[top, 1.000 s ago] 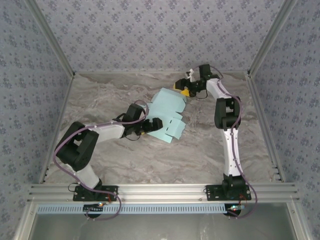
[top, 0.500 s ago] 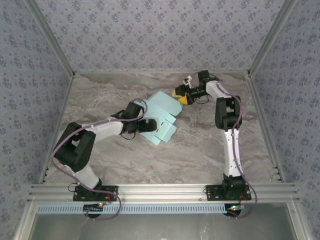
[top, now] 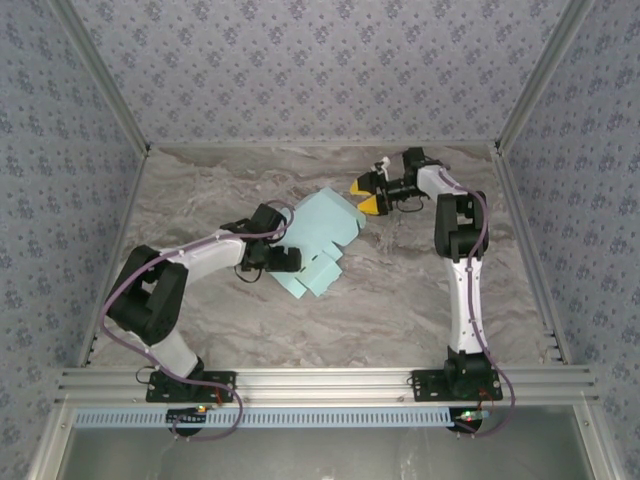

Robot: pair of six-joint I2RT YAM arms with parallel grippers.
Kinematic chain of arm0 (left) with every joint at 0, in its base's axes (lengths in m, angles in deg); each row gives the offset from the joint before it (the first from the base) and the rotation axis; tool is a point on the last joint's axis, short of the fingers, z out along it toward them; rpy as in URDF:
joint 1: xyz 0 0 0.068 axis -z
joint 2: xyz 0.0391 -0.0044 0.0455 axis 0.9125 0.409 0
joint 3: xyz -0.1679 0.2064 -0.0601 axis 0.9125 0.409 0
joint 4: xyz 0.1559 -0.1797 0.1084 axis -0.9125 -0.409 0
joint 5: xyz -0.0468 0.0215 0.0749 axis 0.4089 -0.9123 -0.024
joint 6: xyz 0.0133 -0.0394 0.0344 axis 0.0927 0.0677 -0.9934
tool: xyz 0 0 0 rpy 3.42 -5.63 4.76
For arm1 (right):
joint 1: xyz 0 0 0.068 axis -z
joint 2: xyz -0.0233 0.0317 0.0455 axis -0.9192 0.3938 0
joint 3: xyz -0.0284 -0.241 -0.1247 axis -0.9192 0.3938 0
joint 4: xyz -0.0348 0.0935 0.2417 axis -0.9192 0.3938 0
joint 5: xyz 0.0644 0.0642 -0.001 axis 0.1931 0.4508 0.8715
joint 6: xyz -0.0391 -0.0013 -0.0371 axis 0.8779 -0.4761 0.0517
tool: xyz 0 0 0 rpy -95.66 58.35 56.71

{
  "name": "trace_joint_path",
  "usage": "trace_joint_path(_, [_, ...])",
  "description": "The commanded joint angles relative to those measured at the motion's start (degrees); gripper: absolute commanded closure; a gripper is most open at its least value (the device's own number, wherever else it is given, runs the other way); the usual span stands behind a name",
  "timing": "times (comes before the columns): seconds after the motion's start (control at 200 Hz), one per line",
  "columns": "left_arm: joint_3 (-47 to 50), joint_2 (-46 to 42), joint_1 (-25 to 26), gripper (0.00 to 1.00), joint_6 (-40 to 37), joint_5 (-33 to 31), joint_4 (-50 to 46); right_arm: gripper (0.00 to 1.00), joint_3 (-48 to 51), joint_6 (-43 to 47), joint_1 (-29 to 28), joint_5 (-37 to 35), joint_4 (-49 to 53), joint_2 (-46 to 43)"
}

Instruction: Fold the paper box

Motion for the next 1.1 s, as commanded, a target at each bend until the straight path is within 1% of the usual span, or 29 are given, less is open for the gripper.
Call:
trace_joint_path(0.0, [-1.5,1.0,0.0,0.01,-1.1,-2.1,-2.3,0.10,1.3,-0.7,-1.6,0.7,2.4,-1.2])
trace_joint_path(0.115, [-1.3,1.4,0.0,0.01,-1.3,-4.3,-2.1,0.11,2.0,0.1,-1.6,-0.2,4.7,-1.7])
trace_joint_path(0.2, [-2.2,2.2,0.0,0.01,-1.7,-8.4,-4.7,0.12,3.1,0.1,-1.4,-3.1,6.1,-3.1])
trace_joint_path(0.255, [-2.5,2.8,-0.3,0.01,-1.0,-10.3,-6.1,0.12,3.5,-0.9,-1.3,-8.2,7.4,-4.0])
trace_joint_path(0.385, [-0.2,2.5,-3.8,0.01,2.0,-4.7,-4.3,0.12,3.6,-3.3,-2.3,-20.9,10.7,-5.3])
trace_joint_path(0.53, [-0.7,2.8,-4.0,0.01,1.5,-6.2,-5.2,0.12,3.1,-5.3,-5.1,-33.2,13.2,-6.0])
trace_joint_path(0.57, [-0.9,3.1,-4.1,0.01,1.1,-6.7,-5.5,0.12,3.1,-6.3,-5.8,-34.9,13.0,-6.0])
trace_joint_path(0.735, [-1.1,4.3,-4.0,0.01,0.2,-6.5,-5.1,0.12,2.0,-8.3,-7.7,-30.3,11.9,-4.3])
trace_joint_path(0.944, [-0.4,4.7,-4.0,0.01,-0.1,-6.2,-4.2,0.13,-3.1,-6.2,-8.4,-24.4,13.2,-1.1])
trace_joint_path(1.094, [0.0,4.4,-4.0,0.00,-0.2,-6.1,-3.8,0.13,-3.9,-5.4,-8.6,-20.5,13.2,-0.8])
